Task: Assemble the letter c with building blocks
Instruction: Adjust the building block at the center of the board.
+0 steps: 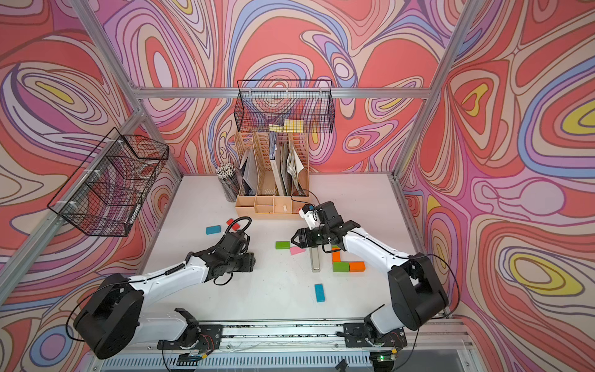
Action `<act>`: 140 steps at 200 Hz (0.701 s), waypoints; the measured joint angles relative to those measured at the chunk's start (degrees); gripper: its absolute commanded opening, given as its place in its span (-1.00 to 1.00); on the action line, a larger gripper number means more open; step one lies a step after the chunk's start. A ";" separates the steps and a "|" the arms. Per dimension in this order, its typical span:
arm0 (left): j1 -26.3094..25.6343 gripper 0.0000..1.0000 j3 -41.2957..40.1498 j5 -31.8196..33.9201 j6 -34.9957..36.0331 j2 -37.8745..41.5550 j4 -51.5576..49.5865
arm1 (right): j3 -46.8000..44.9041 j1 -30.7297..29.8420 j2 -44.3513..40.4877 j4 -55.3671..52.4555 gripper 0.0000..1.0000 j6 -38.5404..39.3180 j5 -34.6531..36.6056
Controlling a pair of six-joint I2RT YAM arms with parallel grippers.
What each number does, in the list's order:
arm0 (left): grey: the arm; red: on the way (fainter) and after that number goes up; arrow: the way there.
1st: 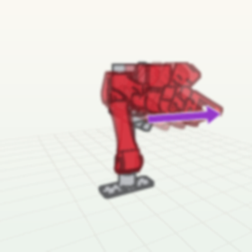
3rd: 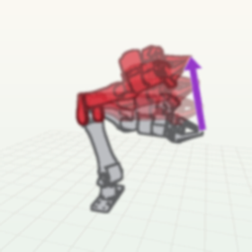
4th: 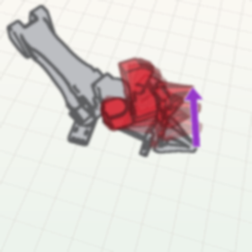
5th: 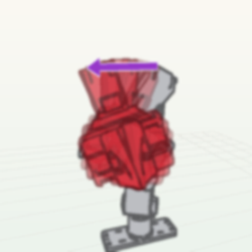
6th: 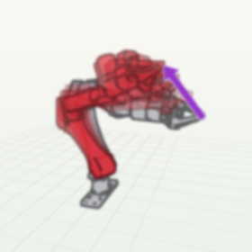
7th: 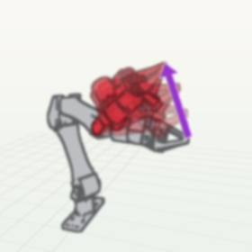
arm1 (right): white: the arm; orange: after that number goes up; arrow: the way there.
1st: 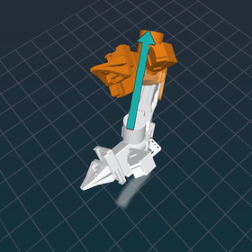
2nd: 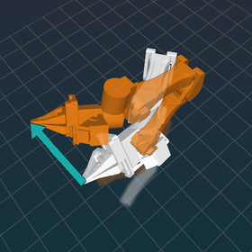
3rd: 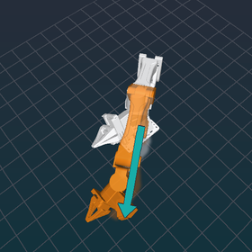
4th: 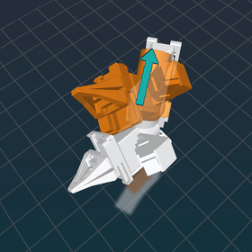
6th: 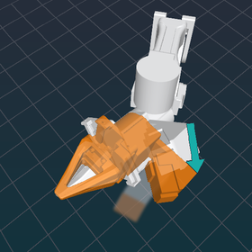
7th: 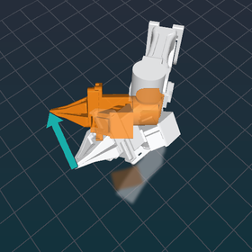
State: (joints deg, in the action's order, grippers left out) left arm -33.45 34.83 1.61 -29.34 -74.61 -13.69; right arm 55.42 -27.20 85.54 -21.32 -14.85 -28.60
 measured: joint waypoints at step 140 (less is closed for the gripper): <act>15.50 0.75 16.28 5.73 3.72 -12.72 -4.20 | 0.83 0.00 1.75 -0.13 0.42 0.11 1.40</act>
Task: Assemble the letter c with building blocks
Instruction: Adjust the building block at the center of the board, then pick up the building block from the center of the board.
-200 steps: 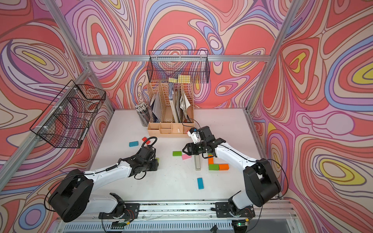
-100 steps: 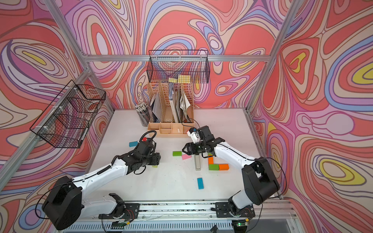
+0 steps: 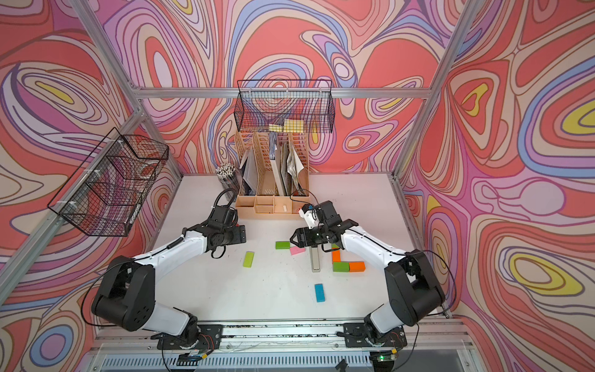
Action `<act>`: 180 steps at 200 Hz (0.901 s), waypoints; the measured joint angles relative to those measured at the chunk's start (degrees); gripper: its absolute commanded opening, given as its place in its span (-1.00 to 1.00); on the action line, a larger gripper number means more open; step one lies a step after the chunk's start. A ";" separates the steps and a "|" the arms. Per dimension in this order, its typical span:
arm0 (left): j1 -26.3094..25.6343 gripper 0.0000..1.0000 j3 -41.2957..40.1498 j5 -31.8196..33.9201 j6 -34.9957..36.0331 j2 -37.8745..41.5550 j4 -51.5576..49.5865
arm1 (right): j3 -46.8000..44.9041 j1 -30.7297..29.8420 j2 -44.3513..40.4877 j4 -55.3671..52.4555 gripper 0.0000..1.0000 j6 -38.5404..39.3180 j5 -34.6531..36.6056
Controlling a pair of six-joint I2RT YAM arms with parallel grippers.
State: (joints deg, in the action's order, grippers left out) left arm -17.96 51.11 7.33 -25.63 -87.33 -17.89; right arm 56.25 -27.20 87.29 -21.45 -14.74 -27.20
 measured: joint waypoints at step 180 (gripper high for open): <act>4.85 0.34 12.04 1.64 -5.11 -19.52 6.71 | 0.04 0.00 0.63 0.00 0.32 0.09 -0.09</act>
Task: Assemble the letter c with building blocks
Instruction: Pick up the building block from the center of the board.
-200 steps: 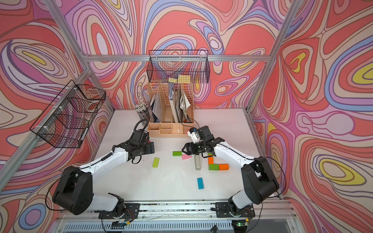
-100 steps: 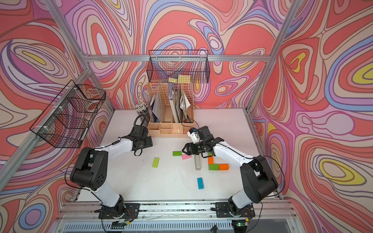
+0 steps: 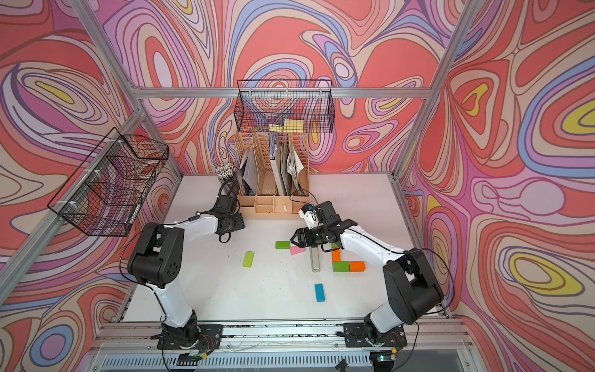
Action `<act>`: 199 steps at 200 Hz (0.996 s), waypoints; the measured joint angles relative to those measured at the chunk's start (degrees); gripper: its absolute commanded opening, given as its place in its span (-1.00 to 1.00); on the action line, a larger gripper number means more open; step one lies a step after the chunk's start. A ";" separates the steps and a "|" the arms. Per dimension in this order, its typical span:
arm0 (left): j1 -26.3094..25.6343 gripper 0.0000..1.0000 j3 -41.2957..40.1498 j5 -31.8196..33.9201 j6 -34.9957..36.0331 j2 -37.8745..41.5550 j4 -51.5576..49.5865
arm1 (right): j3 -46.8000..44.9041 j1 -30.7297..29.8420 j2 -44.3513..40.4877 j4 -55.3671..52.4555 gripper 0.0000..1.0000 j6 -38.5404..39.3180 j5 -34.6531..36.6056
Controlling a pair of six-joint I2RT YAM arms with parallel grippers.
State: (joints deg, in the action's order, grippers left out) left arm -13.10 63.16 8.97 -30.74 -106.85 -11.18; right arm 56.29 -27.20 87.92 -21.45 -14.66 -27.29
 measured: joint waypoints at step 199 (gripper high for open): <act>-0.31 -0.56 -7.80 -2.58 1.75 6.60 -1.81 | 0.00 0.00 -0.02 0.00 0.31 0.24 0.13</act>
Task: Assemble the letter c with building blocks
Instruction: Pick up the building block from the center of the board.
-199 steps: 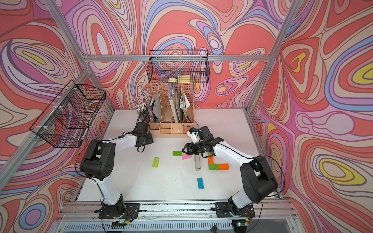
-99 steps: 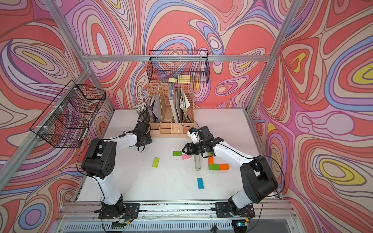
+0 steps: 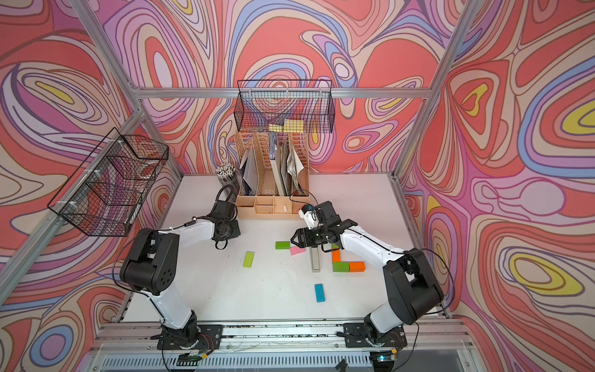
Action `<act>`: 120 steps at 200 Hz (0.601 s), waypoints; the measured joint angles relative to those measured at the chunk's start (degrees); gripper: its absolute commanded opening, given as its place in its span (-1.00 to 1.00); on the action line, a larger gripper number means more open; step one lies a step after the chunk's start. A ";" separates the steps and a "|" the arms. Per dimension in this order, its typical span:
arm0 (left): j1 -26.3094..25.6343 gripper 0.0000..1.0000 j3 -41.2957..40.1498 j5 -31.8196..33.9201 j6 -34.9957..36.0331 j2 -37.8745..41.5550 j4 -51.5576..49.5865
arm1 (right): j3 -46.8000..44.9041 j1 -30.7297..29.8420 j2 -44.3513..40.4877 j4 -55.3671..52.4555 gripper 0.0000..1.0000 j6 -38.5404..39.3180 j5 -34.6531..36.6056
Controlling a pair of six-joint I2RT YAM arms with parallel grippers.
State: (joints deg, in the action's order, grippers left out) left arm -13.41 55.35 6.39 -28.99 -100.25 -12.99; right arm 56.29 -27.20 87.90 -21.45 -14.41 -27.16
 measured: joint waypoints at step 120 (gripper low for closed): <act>-8.55 -0.56 -4.13 -9.42 10.01 11.63 1.14 | 0.00 0.00 -0.02 0.02 0.31 -0.02 0.20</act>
State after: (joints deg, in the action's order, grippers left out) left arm -21.96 51.22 -3.03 -18.98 -88.62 -11.86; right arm 56.29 -27.20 87.88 -21.43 -14.44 -26.96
